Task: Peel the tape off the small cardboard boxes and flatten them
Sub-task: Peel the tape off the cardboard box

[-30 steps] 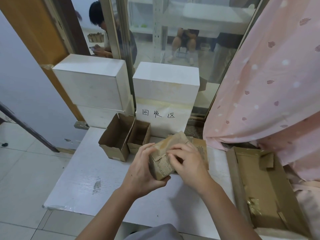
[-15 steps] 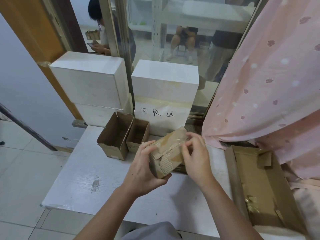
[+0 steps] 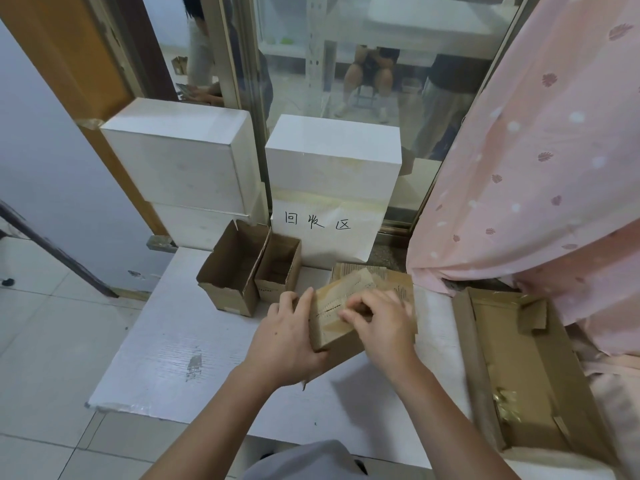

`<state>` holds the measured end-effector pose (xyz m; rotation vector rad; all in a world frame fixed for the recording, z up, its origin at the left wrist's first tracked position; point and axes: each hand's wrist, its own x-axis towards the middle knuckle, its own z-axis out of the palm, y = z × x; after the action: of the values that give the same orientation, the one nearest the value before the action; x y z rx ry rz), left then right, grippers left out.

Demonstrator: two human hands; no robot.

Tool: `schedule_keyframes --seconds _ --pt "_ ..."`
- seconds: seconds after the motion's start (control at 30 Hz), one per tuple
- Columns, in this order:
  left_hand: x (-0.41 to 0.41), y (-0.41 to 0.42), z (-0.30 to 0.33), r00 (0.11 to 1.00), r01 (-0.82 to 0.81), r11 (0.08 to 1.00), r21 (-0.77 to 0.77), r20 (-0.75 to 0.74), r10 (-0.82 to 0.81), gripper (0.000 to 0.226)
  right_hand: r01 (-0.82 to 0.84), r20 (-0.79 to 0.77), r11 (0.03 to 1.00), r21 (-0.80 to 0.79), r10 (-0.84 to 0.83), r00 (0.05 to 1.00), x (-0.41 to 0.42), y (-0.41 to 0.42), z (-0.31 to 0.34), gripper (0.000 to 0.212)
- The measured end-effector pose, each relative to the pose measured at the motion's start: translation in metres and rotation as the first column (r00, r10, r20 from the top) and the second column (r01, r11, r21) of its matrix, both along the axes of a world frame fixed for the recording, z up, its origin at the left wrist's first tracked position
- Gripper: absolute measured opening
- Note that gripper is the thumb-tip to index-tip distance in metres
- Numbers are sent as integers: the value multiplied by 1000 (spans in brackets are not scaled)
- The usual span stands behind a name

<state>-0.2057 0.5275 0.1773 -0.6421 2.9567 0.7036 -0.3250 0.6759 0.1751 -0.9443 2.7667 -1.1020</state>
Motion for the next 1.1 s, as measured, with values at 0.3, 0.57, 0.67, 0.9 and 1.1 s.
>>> schedule_keyframes --seconds 0.3,0.57,0.67,0.9,1.1 --pt "5 1 -3 999 -32 998 -57 11 32 106 61 80 997 -37 -57 995 14 -1 -17 37" --pt "6 4 2 996 -12 994 -111 -84 3 102 246 130 932 -267 -218 967 4 1 -14 11" --pt "7 0 4 997 -4 992 -123 -78 -5 103 349 228 879 -324 -286 931 -6 9 -8 13" --pt "7 -1 -1 994 -55 993 -107 -104 44 105 -35 41 980 -194 44 998 3 8 -14 15" --pt "8 -1 -4 994 -43 993 -108 -109 31 108 151 217 944 -293 -88 972 1 14 -13 37"
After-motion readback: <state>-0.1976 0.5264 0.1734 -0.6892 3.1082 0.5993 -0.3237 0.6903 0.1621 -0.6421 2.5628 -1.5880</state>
